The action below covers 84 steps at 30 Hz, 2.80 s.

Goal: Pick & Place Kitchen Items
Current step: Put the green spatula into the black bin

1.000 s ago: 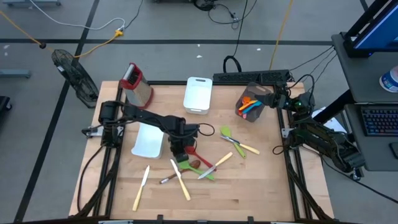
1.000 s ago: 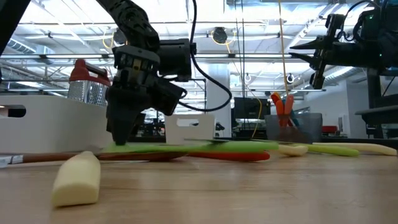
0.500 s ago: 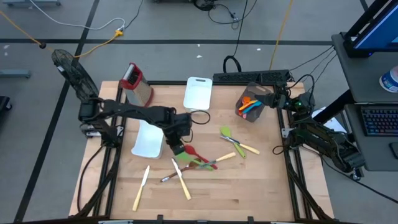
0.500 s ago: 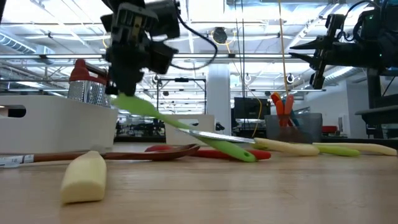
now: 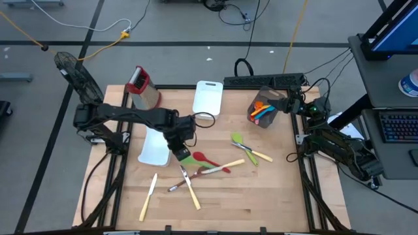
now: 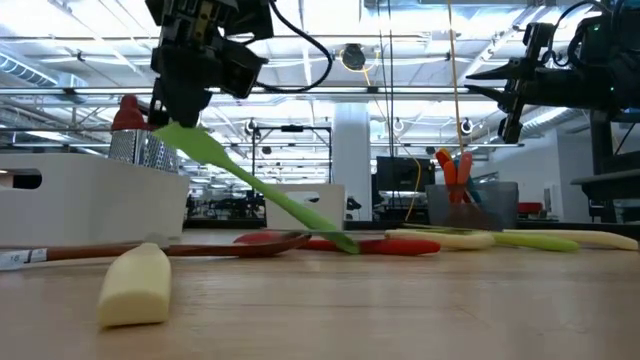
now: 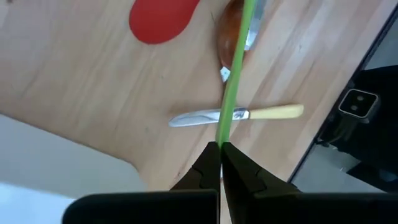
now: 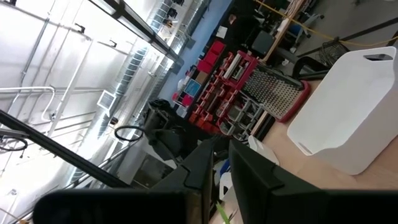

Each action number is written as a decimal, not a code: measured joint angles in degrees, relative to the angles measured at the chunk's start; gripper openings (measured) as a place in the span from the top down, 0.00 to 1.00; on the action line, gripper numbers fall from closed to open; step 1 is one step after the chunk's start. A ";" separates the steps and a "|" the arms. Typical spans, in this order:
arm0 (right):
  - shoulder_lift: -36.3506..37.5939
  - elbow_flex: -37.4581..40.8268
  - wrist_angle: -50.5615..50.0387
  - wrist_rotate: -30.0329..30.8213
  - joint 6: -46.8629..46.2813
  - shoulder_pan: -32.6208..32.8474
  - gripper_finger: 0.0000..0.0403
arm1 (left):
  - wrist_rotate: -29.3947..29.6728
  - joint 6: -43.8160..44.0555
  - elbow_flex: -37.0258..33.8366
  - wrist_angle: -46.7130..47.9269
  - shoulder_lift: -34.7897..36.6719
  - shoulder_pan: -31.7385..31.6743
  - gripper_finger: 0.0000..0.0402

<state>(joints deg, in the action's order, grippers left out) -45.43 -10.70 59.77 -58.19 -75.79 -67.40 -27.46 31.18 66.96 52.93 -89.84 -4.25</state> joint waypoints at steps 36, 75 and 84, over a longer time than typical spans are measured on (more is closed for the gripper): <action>-0.02 -1.47 7.85 4.22 12.98 18.26 0.85 | 10.02 0.70 24.55 4.91 0.00 0.52 1.00; -20.82 -39.47 -65.10 66.74 100.52 67.02 0.38 | 19.52 -0.42 24.55 -2.91 -0.04 1.07 1.00; -28.15 -45.40 -65.61 67.38 103.79 68.67 0.38 | 19.58 -0.21 24.55 -3.47 -0.04 1.32 1.00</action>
<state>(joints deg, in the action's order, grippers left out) -73.58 -56.10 -5.84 9.19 28.00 1.28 -7.88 30.97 91.50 49.46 -89.89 -2.93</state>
